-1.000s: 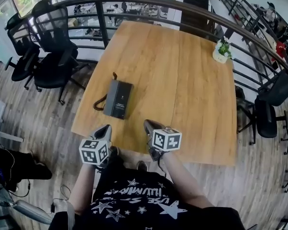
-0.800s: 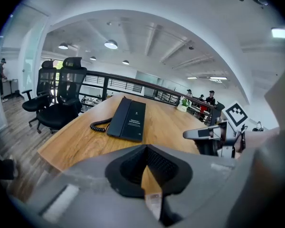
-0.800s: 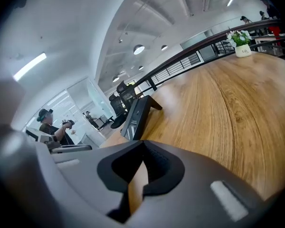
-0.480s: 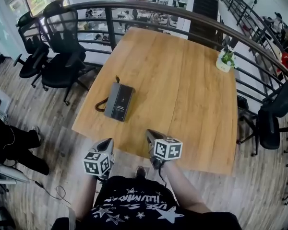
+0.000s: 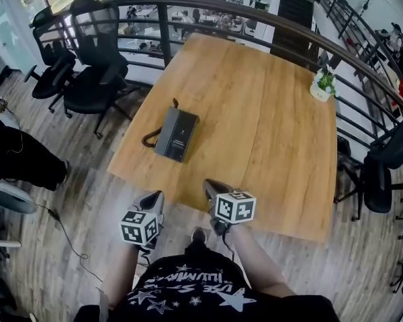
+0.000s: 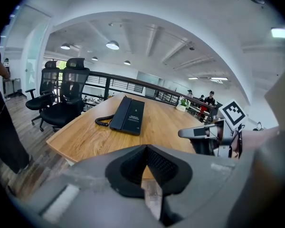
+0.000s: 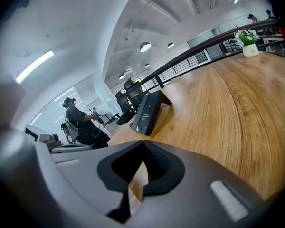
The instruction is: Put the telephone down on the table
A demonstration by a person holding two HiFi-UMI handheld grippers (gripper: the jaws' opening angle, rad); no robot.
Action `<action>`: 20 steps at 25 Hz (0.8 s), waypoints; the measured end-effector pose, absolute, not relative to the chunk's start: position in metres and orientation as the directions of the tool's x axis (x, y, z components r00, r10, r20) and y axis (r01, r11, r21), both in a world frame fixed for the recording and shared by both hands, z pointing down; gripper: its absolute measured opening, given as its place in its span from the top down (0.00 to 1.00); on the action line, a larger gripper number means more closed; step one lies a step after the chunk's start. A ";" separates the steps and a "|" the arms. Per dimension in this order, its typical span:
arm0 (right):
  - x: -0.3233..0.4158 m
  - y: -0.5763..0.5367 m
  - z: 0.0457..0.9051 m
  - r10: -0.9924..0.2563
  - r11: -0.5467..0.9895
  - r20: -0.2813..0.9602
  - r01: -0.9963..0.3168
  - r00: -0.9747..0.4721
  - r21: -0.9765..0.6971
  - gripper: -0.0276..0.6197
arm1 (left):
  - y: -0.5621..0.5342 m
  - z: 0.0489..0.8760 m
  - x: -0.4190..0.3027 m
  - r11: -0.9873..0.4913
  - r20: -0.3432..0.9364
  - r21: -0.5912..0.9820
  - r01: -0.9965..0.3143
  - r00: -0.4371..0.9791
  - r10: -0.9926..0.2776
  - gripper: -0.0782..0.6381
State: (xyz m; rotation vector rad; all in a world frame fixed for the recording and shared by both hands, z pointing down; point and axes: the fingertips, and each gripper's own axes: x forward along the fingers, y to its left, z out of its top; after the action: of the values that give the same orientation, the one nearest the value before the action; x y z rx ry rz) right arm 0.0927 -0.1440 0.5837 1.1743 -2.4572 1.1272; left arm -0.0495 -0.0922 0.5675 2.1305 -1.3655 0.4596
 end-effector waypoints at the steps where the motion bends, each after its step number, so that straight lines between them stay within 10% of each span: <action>1: 0.088 -0.140 0.581 -0.585 0.398 0.462 -0.733 -0.666 -0.552 0.96 | -0.087 0.566 -0.053 -0.322 0.557 0.274 -0.906 0.423 -0.715 0.89; 20: 0.051 0.006 0.560 -0.608 0.419 0.466 -0.759 -0.642 -0.498 0.96 | 0.058 0.559 -0.093 -0.335 0.513 0.298 -0.894 0.446 -0.734 0.89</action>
State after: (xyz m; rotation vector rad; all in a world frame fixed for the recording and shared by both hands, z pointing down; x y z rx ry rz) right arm 0.0510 0.0058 0.5602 1.2041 -2.4597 1.0321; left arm -0.0933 0.0575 0.5593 2.1597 -1.3587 0.3887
